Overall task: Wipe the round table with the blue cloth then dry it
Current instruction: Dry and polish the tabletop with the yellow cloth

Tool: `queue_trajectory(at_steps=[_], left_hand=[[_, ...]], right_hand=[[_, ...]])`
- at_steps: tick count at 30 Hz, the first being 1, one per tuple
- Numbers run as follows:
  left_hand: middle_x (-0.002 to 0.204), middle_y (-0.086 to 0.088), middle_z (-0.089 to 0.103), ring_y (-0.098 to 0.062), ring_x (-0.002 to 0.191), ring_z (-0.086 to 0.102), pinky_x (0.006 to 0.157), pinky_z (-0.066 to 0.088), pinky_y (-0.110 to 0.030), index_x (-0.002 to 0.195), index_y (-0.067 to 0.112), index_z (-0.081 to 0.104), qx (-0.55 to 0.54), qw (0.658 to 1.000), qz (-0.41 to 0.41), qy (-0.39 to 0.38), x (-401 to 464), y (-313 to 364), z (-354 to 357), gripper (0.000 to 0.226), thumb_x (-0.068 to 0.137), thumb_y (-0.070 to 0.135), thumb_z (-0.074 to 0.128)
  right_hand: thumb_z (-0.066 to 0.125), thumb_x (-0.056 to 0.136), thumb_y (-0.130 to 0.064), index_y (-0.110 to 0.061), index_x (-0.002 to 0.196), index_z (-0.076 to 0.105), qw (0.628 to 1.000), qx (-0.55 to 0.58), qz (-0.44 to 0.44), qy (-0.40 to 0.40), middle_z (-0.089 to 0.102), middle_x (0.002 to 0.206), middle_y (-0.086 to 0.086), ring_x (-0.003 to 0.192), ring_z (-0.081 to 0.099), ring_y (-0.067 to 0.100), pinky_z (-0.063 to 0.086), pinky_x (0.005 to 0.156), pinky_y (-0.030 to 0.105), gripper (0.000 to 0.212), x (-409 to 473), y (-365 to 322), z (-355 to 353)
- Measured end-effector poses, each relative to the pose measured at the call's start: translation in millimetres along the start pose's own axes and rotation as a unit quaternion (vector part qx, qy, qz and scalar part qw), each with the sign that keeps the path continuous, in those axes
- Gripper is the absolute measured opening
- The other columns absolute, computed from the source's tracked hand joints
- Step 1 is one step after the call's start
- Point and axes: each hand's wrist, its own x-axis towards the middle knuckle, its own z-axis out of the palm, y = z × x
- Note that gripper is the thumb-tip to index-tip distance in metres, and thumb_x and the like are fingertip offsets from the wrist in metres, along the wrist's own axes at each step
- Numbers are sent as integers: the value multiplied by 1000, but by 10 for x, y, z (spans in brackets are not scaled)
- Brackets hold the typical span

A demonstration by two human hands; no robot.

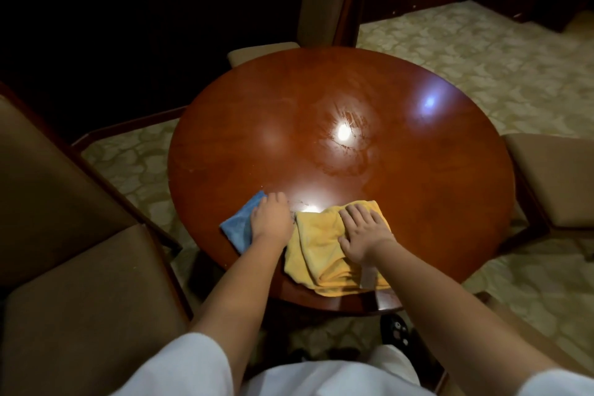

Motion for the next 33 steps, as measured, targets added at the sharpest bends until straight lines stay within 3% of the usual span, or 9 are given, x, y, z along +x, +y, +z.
queue_trajectory(at_steps=[3, 10, 12, 16, 20, 30, 33], left_hand=[[136, -5, 44, -22, 129, 38, 99, 37, -38, 133, 13, 40, 32, 999, -37, -15, 18, -164, 139, 35, 99, 24, 38], [160, 1, 7, -20, 146, 8, 117, 16, -38, 152, 17, 11, 84, 992, 57, -78, 38, -356, 320, 52, 104, 37, 18], [159, -1, 11, -23, 143, 14, 115, 21, -34, 152, 16, 17, 110, 985, 85, -102, 64, -379, 219, 53, 104, 38, 20], [139, -4, 36, -28, 125, 32, 101, 34, -35, 135, 18, 49, 117, 977, 117, -135, 0, -368, -42, 46, 101, 44, 32], [132, -1, 37, -26, 121, 33, 90, 42, -38, 121, 22, 62, 98, 978, 105, -154, -97, -409, -97, 38, 101, 41, 35], [137, -6, 39, -28, 125, 37, 91, 44, -41, 123, 16, 61, 87, 982, 69, -153, -132, -322, -151, 31, 97, 24, 45], [132, -5, 45, -25, 123, 39, 90, 45, -39, 129, 17, 56, 64, 993, 97, -27, -114, -111, -246, 38, 96, 26, 38]], right_hand=[[16, 100, -46, -15, 153, -6, 1000, -1, 0, -1, -9, 160, 6, 147, -10, 22, -1, 119, 41, 65, -7, -4, 1], [17, 101, -45, -14, 153, -5, 1000, 7, -2, 10, -8, 160, 6, 147, -9, 22, -1, 119, 41, 64, -27, 0, 14], [17, 101, -45, -14, 153, -5, 1000, 5, -2, 8, -8, 160, 6, 147, -9, 22, -1, 119, 41, 64, -31, 2, 18], [17, 101, -44, -14, 153, -6, 1000, 17, 3, 1, -10, 160, 7, 147, -11, 22, -3, 119, 41, 64, -39, -11, -3], [17, 100, -44, -14, 153, -5, 1000, 15, 7, 3, -9, 160, 7, 147, -10, 22, -2, 119, 41, 64, -35, -32, -6], [16, 101, -44, -14, 152, -8, 1000, 22, 10, -9, -12, 160, 6, 147, -12, 23, -3, 119, 42, 64, -49, -38, -18], [15, 101, -44, -15, 152, -8, 1000, 28, 5, -5, -12, 160, 6, 147, -12, 22, -4, 119, 41, 64, -80, -27, -24]])
